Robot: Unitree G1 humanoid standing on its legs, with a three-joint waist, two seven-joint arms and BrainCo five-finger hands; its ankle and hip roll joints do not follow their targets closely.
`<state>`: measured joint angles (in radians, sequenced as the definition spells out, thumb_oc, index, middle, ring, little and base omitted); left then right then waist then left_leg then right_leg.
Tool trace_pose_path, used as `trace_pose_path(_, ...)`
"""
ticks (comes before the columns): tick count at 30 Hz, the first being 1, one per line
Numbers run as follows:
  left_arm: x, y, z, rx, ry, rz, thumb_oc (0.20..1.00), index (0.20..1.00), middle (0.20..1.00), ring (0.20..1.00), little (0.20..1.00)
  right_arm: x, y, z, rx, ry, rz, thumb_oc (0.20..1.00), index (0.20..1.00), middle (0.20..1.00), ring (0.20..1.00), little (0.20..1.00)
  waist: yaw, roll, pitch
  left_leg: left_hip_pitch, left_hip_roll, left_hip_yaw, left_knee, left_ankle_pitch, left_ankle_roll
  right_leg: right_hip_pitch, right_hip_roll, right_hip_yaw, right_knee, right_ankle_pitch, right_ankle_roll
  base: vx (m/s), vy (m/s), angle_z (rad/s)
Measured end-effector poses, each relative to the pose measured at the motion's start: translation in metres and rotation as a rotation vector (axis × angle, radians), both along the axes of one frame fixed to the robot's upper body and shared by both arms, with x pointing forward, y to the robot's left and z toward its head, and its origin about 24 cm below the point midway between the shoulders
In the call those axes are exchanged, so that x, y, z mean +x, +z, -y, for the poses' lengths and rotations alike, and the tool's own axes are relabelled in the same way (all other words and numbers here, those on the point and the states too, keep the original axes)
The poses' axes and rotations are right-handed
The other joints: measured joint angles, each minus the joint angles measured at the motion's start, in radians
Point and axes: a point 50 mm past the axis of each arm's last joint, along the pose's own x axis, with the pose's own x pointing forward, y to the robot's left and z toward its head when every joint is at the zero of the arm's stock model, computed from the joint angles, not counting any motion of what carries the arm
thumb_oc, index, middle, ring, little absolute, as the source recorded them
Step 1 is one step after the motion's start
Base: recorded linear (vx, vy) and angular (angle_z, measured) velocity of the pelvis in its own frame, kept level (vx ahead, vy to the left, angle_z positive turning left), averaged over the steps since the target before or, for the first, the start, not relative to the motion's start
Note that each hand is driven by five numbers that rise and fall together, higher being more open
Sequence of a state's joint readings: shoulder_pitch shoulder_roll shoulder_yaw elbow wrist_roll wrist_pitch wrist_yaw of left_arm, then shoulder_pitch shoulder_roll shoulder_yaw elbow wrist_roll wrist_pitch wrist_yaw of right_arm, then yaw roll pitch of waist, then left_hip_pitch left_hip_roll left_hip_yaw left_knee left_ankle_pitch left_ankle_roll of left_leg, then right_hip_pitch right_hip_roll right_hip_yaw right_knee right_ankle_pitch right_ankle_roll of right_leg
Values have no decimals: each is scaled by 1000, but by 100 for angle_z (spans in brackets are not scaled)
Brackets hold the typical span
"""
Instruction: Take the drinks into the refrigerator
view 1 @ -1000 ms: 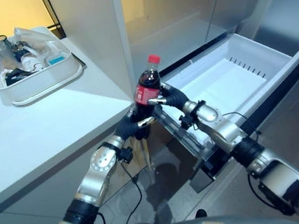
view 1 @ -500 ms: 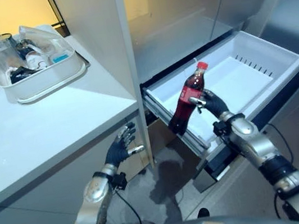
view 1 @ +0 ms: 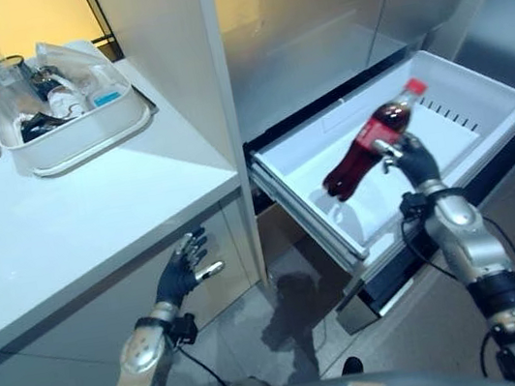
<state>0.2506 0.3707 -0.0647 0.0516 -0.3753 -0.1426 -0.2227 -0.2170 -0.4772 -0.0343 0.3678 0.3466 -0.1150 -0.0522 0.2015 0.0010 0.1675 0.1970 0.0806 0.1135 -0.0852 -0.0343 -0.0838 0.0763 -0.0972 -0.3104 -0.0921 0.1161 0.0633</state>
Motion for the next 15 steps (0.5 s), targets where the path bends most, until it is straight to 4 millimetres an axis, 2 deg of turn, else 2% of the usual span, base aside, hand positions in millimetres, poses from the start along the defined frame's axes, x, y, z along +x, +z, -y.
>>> trace_pose_path(2,2,6,3,-8,-15,28,1000,1000,1000,1000,1000,1,-8,17,-129,-26,-92,200,200,200,200,200,11,-11,6,-2,0,-6,1,0,0,1,-1,-4,0,-1,1,-22,8,7)
trace_pose_path(6,1,15,9,-45,-49,59,1000,1000,1000,1000,1000,13,-17,28,-328,-31,-229,200,200,200,200,200,37,-41,11,-15,-1,-24,7,0,0,3,-5,-22,0,-8,7,-12,32,15)
trace_pose_path(8,1,17,13,-69,-75,62,1000,1000,1000,1000,1000,18,-26,29,-396,-30,-309,200,200,200,200,200,37,-55,15,-22,-5,-43,10,1,1,6,-10,-39,0,-10,8,-18,30,28)
trace_pose_path(10,0,16,15,-69,-85,55,1000,1000,1000,1000,1000,17,-37,28,-469,-12,-378,200,200,200,200,200,73,-60,16,-44,-9,-66,12,3,4,-1,-17,-63,0,-11,9,-24,41,32)
trace_pose_path(15,2,22,15,-45,-107,71,1000,1000,1000,1000,1000,10,-71,12,-582,70,-542,200,200,200,200,200,118,-62,23,-89,-17,-123,25,4,5,-14,-28,-123,1,-24,17,9,35,34)
